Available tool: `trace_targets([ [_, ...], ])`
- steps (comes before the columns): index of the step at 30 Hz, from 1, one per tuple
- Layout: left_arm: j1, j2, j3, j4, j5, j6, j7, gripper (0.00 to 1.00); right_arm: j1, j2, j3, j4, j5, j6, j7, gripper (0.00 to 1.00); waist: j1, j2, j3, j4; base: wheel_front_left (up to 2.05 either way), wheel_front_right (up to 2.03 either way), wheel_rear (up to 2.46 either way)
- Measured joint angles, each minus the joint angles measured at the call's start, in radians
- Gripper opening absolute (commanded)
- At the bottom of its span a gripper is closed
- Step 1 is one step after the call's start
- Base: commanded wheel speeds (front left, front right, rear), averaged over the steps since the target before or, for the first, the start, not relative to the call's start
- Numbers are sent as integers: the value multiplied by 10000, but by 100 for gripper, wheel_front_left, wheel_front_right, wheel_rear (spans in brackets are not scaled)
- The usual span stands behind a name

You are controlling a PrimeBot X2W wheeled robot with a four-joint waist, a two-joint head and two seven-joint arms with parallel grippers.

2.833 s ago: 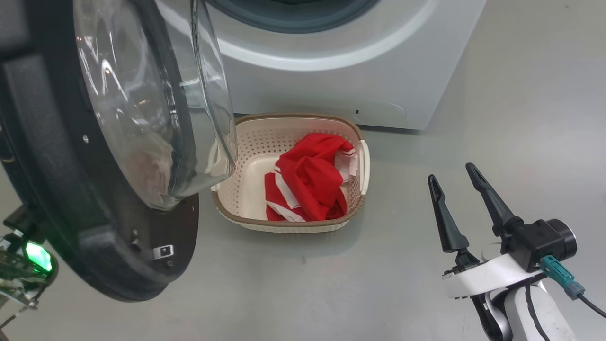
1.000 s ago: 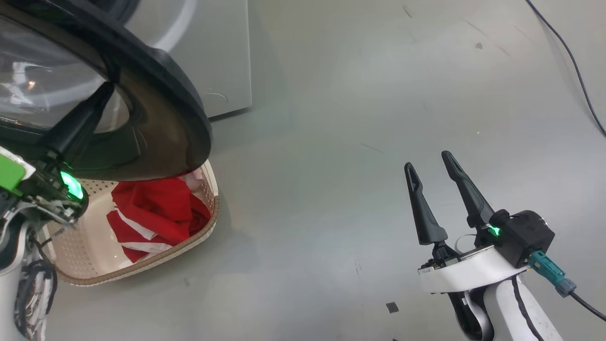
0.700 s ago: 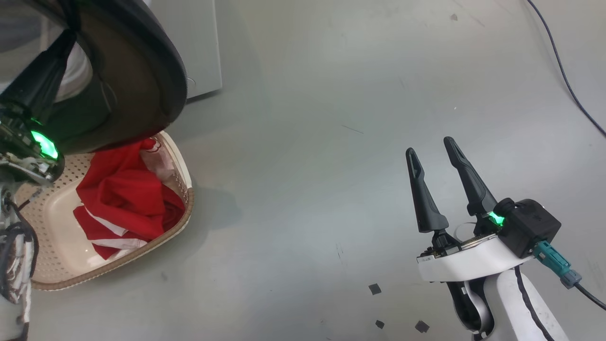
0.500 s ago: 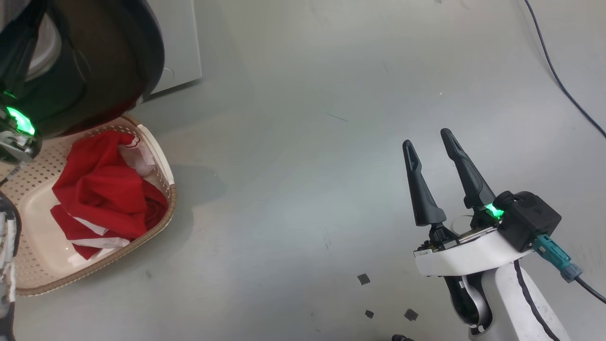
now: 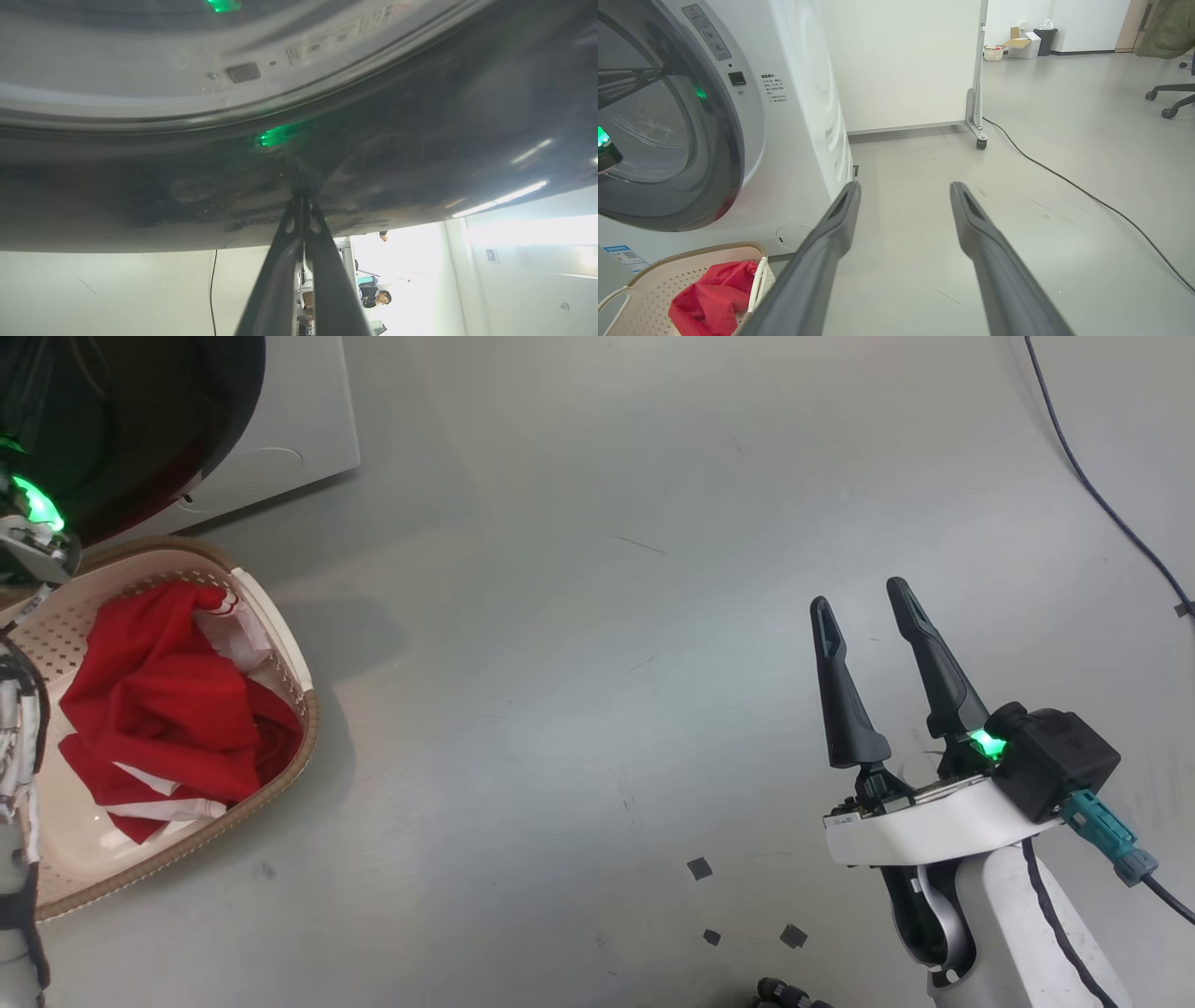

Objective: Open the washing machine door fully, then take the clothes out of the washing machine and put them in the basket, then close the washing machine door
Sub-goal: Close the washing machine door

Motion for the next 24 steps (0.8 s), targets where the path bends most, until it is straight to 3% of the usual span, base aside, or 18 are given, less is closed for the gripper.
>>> trace_targets([
  [14, 148, -763, -25, 704, -199, -1131, 98, 0, -37, -2, -209, 205, -238, 15, 0, 100, 0, 0, -227, 788, 0, 0, 0],
  [24, 2101, -1003, 96, 63, -236, -1313, 251, 0, -35, -2, -399, 522, -527, 46, 0, 100, 0, 0, -749, 1482, 0, 0, 0],
])
